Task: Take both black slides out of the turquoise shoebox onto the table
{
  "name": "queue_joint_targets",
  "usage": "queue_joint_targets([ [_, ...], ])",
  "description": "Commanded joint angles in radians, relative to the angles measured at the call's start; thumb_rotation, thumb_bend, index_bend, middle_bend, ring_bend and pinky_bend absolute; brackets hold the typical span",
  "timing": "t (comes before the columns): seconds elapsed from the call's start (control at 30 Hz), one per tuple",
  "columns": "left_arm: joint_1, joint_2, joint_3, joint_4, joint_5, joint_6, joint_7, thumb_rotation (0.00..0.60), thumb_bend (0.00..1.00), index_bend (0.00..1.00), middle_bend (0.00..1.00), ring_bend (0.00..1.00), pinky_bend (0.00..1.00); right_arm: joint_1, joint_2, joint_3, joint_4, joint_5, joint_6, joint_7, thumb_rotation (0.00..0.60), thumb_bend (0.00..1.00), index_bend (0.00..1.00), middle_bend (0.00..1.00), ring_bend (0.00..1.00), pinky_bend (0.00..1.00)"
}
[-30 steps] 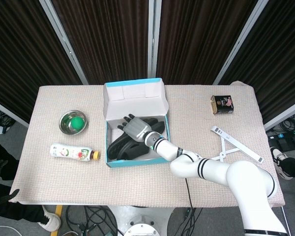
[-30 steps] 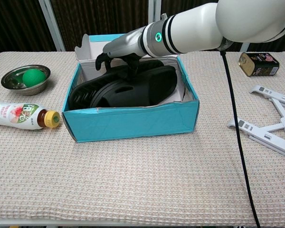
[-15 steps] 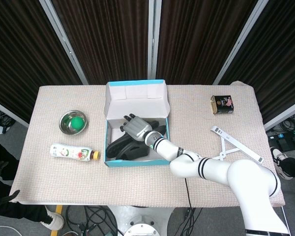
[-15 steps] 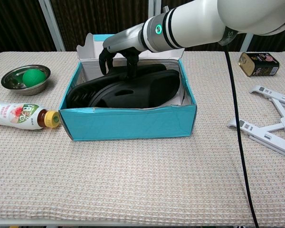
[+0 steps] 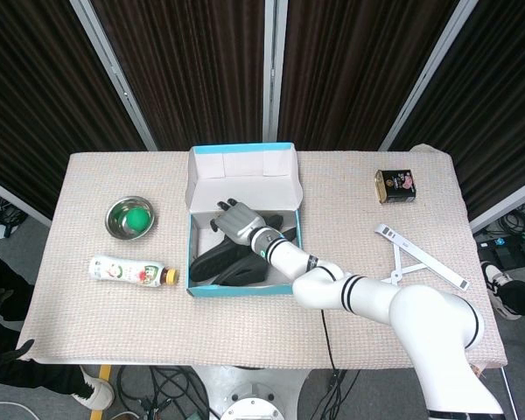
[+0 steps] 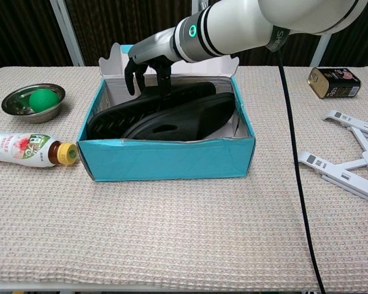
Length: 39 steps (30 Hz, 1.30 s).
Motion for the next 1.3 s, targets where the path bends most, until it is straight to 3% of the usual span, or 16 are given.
queue_joint_targets([
  [0.03,0.001,-0.001,0.000,0.001,0.001,0.001,-0.002,0.600,0.00,0.18,0.13,0.00,0.11,0.020,-0.018,-0.038,0.010,0.012,0.000,-0.018,0.600,0.00,0.33,0.36,0.00,0.08],
  [0.13,0.002,-0.002,0.002,0.003,0.001,-0.001,-0.003,0.600,0.00,0.18,0.14,0.00,0.11,0.022,-0.033,-0.060,0.017,0.012,0.024,-0.030,0.600,0.02,0.46,0.45,0.05,0.08],
  [0.23,0.004,-0.003,0.002,0.007,0.002,0.000,-0.006,0.600,0.00,0.18,0.14,0.00,0.11,0.009,-0.043,-0.053,0.018,-0.003,0.073,-0.026,0.600,0.12,0.63,0.58,0.16,0.09],
  [0.3,0.005,-0.003,0.002,0.008,0.002,0.001,-0.006,0.600,0.00,0.18,0.14,0.00,0.11,-0.005,-0.039,-0.035,0.006,-0.017,0.107,-0.014,0.600,0.18,0.69,0.63,0.22,0.11],
  [0.63,-0.004,0.006,-0.002,0.005,0.018,0.002,-0.001,0.600,0.00,0.18,0.13,0.00,0.11,-0.080,0.070,0.074,-0.148,-0.078,0.229,0.060,0.600,0.20,0.71,0.65,0.23,0.11],
  [0.77,-0.009,0.009,-0.005,0.004,0.019,-0.002,-0.003,0.600,0.00,0.18,0.14,0.00,0.11,-0.096,0.119,0.088,-0.196,-0.038,0.204,0.077,0.600,0.20,0.72,0.65,0.24,0.14],
  [0.97,-0.014,0.009,-0.001,-0.004,0.028,-0.008,-0.002,0.600,0.00,0.18,0.14,0.00,0.11,-0.030,0.133,-0.018,-0.171,0.051,0.088,-0.020,0.600,0.21,0.73,0.65,0.24,0.14],
  [1.13,-0.012,0.008,0.001,-0.003,0.023,-0.010,-0.003,0.600,0.00,0.18,0.14,0.00,0.11,0.061,0.121,-0.141,-0.160,0.152,0.086,-0.136,0.600,0.22,0.73,0.65,0.24,0.14],
  [1.2,-0.012,0.007,0.000,-0.002,0.024,-0.011,-0.005,0.600,0.00,0.18,0.14,0.00,0.11,0.081,0.118,-0.162,-0.176,0.178,0.129,-0.169,0.600,0.23,0.73,0.65,0.24,0.13],
  [1.3,-0.014,0.005,0.001,0.002,0.025,-0.013,-0.007,0.600,0.00,0.18,0.14,0.00,0.11,0.079,0.132,-0.139,-0.223,0.206,0.164,-0.151,0.600,0.23,0.74,0.65,0.24,0.13],
])
